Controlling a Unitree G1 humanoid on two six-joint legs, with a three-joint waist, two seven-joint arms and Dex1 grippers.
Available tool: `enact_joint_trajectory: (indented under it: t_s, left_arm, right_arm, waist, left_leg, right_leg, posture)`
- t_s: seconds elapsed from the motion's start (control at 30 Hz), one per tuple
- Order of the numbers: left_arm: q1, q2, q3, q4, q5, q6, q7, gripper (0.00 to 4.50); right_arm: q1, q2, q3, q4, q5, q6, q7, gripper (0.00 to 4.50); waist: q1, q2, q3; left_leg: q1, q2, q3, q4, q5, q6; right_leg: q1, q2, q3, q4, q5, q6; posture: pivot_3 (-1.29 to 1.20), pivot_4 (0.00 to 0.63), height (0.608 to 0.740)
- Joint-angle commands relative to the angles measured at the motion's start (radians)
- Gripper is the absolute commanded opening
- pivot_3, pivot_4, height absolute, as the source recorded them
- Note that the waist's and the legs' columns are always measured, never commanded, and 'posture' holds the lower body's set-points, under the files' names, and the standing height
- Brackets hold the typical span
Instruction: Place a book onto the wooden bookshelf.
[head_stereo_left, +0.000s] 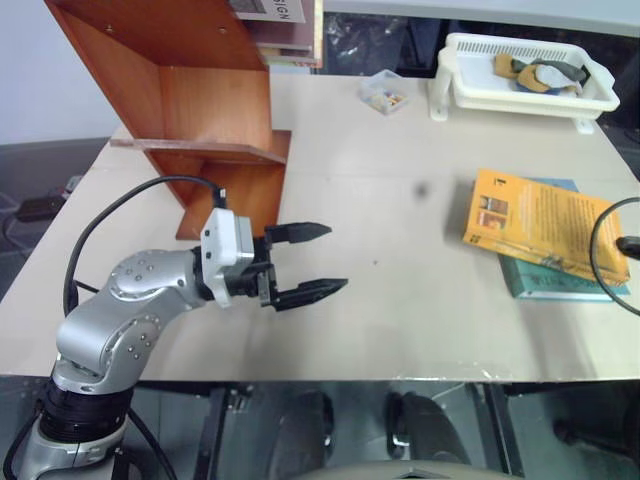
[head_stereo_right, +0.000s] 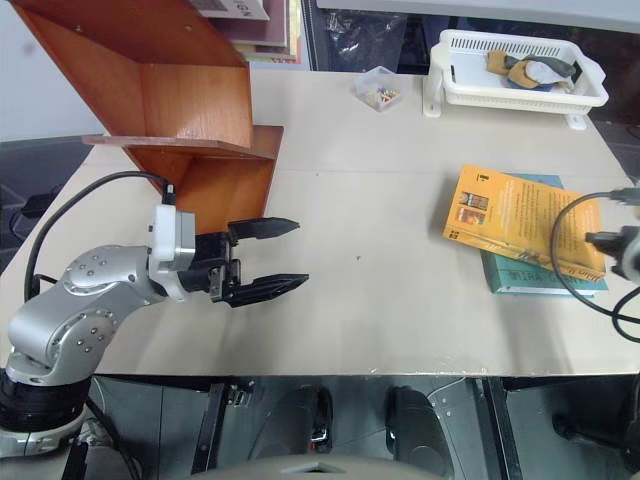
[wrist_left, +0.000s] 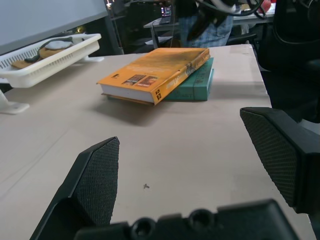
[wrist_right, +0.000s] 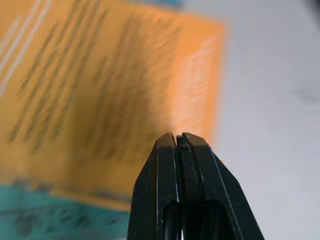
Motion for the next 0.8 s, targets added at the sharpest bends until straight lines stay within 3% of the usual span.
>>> enact_joint_trajectory:
  t_s: [0.03, 0.27, 0.4, 0.8]
  left_arm:
    - [-0.01, -0.009, -0.006, -0.011, -0.004, -0.012, -0.004, 4.5]
    - [-0.011, -0.004, 0.009, -0.018, -0.01, 0.001, 0.01, 4.5]
    - [0.012, 0.0, 0.021, -0.041, -0.018, 0.007, 0.026, 4.5]
    - [0.025, 0.006, 0.036, -0.067, -0.032, 0.025, 0.05, 4.5]
  right_arm:
    - [-0.009, -0.009, -0.011, 0.065, -0.055, -0.051, -0.047, 0.11]
    - [-0.092, -0.034, 0.025, 0.416, -0.096, -0.259, -0.047, 0.11]
    - [-0.203, -0.017, -0.022, 0.575, -0.063, -0.283, -0.056, 0.11]
    - [-0.339, -0.003, -0.037, 0.799, -0.054, -0.279, -0.14, 0.11]
  waist:
    - [-0.001, 0.0, 0.0]
    - [-0.007, 0.0, 0.0]
    - [-0.01, 0.001, 0.0]
    - [-0.019, 0.001, 0.0]
  left_leg:
    - [0.0, 0.0, 0.001, 0.0, 0.0, 0.0]
    - [0.001, 0.0, 0.002, 0.0, 0.0, 0.0]
    - [0.001, 0.0, 0.002, 0.0, 0.0, 0.0]
    - [0.001, 0.0, 0.002, -0.001, 0.0, 0.0]
  right_leg:
    - [0.0, 0.0, 0.0, 0.0, 0.0, 0.0]
    - [0.0, 0.0, 0.002, 0.0, 0.0, 0.0]
    - [0.0, 0.0, 0.002, 0.0, 0.001, -0.001]
    - [-0.001, 0.0, 0.002, 0.0, 0.001, -0.001]
  posture:
    - [0.0, 0.15, 0.74]
    - [0.0, 0.15, 0.74]
    - [0.0, 0.15, 0.74]
    - [0.0, 0.15, 0.74]
